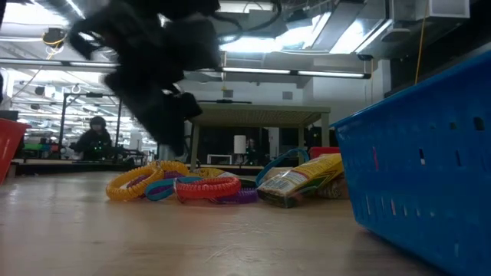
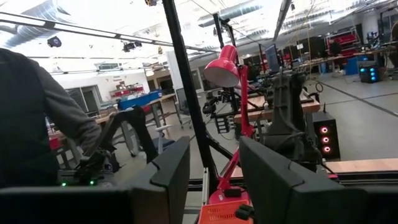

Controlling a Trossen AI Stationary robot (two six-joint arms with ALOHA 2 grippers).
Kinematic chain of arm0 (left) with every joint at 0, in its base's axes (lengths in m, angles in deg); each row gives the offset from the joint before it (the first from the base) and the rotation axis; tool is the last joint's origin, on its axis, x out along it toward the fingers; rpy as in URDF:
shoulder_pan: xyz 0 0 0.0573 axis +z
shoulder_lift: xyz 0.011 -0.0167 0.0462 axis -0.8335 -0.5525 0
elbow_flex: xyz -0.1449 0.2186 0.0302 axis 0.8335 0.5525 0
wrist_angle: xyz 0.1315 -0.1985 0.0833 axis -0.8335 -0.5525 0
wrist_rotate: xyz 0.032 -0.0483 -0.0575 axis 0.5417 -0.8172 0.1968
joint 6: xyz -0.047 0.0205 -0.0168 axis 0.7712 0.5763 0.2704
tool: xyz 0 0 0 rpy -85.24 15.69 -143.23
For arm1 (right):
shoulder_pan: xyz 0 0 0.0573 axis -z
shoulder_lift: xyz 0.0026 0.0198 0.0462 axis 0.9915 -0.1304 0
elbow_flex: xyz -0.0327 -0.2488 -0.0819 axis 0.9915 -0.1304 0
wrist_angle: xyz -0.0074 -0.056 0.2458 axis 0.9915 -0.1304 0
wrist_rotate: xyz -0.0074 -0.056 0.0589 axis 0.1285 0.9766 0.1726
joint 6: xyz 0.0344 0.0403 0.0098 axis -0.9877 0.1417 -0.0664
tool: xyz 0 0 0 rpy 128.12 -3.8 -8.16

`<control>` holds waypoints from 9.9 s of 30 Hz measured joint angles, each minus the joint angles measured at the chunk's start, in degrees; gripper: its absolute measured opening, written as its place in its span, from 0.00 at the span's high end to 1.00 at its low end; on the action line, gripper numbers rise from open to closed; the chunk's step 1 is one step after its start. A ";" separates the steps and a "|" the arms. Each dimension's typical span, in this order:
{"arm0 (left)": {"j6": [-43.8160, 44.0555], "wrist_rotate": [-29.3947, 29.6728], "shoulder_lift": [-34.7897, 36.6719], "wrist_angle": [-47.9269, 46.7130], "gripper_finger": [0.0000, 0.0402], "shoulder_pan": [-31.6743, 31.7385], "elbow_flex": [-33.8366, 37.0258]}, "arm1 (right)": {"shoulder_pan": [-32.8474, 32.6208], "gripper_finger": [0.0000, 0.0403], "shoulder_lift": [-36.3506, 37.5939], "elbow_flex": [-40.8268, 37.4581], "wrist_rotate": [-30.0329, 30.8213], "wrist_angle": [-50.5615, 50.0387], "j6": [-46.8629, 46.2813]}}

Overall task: Pick & Place Office Desk Supplies
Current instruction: Put the blue rubber band into the red basket

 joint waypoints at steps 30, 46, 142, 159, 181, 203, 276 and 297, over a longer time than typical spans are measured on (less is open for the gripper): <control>-14.32 -8.52 -18.95 -1.34 0.59 6.90 -24.39 | 0.00 0.65 -0.02 0.00 1.46 -0.62 -0.26; -11.32 -6.76 -20.89 -0.65 0.59 7.30 -24.48 | 0.00 0.65 -0.04 0.00 1.29 -0.87 -0.21; -5.05 -19.76 -14.96 9.39 0.56 16.07 -33.94 | 0.00 0.65 0.55 -0.02 -2.01 -0.02 2.82; -23.62 -4.59 -18.67 -19.12 0.58 9.31 -29.70 | -0.02 0.65 0.43 -0.02 -2.03 -0.02 2.14; -26.48 0.86 -26.42 -18.75 0.63 6.05 -30.10 | -0.01 0.65 0.44 -0.02 -2.16 -0.20 2.02; -15.31 1.20 -27.19 -14.94 0.99 6.57 -29.91 | 0.00 0.65 0.44 -0.02 -2.60 -1.07 4.55; 7.00 -15.78 -14.41 14.89 0.68 16.29 -29.88 | -0.02 0.65 0.43 -0.02 -2.09 -1.95 2.58; 13.91 -18.65 -2.32 -14.85 0.69 1.70 -19.44 | -0.01 0.65 0.42 -0.02 -1.96 -2.85 2.60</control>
